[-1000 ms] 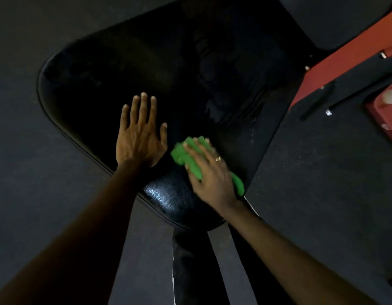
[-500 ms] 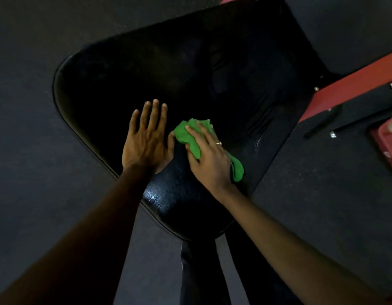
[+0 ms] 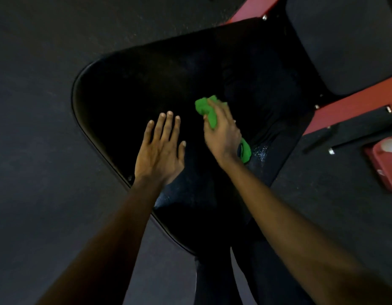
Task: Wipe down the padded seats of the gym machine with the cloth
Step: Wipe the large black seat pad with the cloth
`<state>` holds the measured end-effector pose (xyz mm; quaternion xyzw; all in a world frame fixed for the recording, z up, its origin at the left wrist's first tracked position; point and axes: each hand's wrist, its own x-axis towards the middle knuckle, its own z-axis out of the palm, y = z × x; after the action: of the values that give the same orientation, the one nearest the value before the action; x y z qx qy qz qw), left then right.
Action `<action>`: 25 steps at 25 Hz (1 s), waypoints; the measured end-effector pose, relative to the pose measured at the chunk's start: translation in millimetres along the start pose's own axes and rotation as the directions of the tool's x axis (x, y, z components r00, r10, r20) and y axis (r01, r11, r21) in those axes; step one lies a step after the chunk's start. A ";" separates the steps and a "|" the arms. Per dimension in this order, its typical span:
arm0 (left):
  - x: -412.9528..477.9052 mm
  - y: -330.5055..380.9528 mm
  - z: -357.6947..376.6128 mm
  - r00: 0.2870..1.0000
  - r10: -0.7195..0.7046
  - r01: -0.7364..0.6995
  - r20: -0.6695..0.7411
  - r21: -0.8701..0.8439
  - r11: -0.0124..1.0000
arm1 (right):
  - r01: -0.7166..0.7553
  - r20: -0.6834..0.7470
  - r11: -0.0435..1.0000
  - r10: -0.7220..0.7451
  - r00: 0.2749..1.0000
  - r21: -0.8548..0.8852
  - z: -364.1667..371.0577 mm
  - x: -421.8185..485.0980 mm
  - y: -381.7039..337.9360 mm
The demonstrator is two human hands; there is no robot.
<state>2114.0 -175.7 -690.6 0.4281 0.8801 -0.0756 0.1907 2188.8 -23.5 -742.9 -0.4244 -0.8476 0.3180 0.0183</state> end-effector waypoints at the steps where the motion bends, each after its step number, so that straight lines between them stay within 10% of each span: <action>1: 0.8 -2.0 -3.4 1.000 -0.016 0.015 -0.013 -0.044 0.999 | 0.107 0.065 0.994 -0.107 0.992 0.012 -0.2 -20.4 -6.2; 4: 20.1 -24.8 -21.2 0.988 -0.098 0.091 -0.120 -0.066 0.994 | 0.309 0.134 0.950 -0.313 0.940 0.047 -1.8 -25.8 -0.3; 11: 58.9 -75.7 -20.7 0.987 -0.157 0.159 -0.032 0.063 0.985 | -0.082 -0.020 0.993 0.084 0.996 0.080 8.9 68.9 -16.1; 17: 61.4 -68.9 -27.3 0.981 -0.183 0.185 -0.058 0.035 0.982 | 0.376 0.136 0.919 -0.390 0.911 0.120 17.3 34.6 -54.6; 25: 63.6 -68.7 -28.3 0.980 -0.196 0.197 -0.008 0.040 0.980 | 0.085 -0.027 0.990 -0.083 0.996 0.117 44.4 141.1 -95.4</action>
<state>2016.9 -163.9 -692.2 0.3431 0.9167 -0.1112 0.1718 2017.8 14.7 -759.1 -0.3900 -0.8442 0.3617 0.0660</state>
